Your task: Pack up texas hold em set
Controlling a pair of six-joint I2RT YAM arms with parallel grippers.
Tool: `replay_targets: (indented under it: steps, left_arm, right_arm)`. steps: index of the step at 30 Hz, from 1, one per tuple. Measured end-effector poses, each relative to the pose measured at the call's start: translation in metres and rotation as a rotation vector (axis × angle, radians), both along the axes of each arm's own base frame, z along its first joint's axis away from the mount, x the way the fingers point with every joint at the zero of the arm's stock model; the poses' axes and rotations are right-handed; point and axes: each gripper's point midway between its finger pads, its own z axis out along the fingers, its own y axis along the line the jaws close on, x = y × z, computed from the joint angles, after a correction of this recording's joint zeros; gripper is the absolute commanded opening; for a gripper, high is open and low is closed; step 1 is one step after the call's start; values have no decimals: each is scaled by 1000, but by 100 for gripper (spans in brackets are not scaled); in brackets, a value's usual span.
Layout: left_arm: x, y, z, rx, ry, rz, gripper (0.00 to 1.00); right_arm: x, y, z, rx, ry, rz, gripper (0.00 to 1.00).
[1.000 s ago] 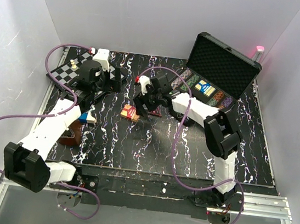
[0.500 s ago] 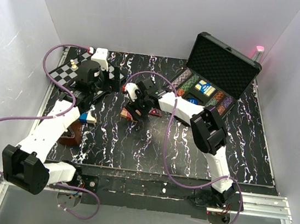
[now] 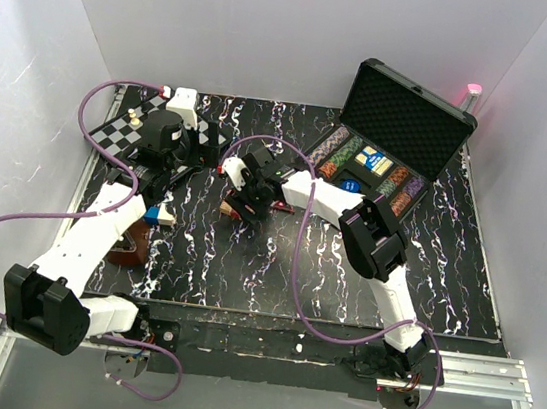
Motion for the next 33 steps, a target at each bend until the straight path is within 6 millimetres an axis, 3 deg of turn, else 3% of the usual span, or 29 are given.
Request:
replay_targets:
  steps: [9, 12, 17, 22, 24, 27, 33]
  left_arm:
    - [0, 1, 0, 2, -2, 5, 98]
    - [-1, 4, 3, 4, -14, 18, 98]
    - [-8, 11, 12, 0, -70, 40, 98]
    - [-18, 19, 26, -5, -146, 60, 98]
    - [-21, 22, 34, -7, -180, 67, 98]
    - [-21, 23, 44, -12, -216, 69, 98]
    - [-18, 22, 42, -6, -214, 66, 98]
  right_arm:
    - [0, 1, 1, -1, -7, 1, 27]
    - [-2, 0, 3, 4, -7, 2, 4]
    - [-13, -12, 27, 25, -14, -12, 1]
    - [-28, -33, 87, 105, -78, -37, 1]
    - [-33, -48, 110, 135, -120, -59, 1]
    - [-28, -79, 129, 151, -152, -120, 1]
    - [26, -192, 140, 71, -200, -395, 1]
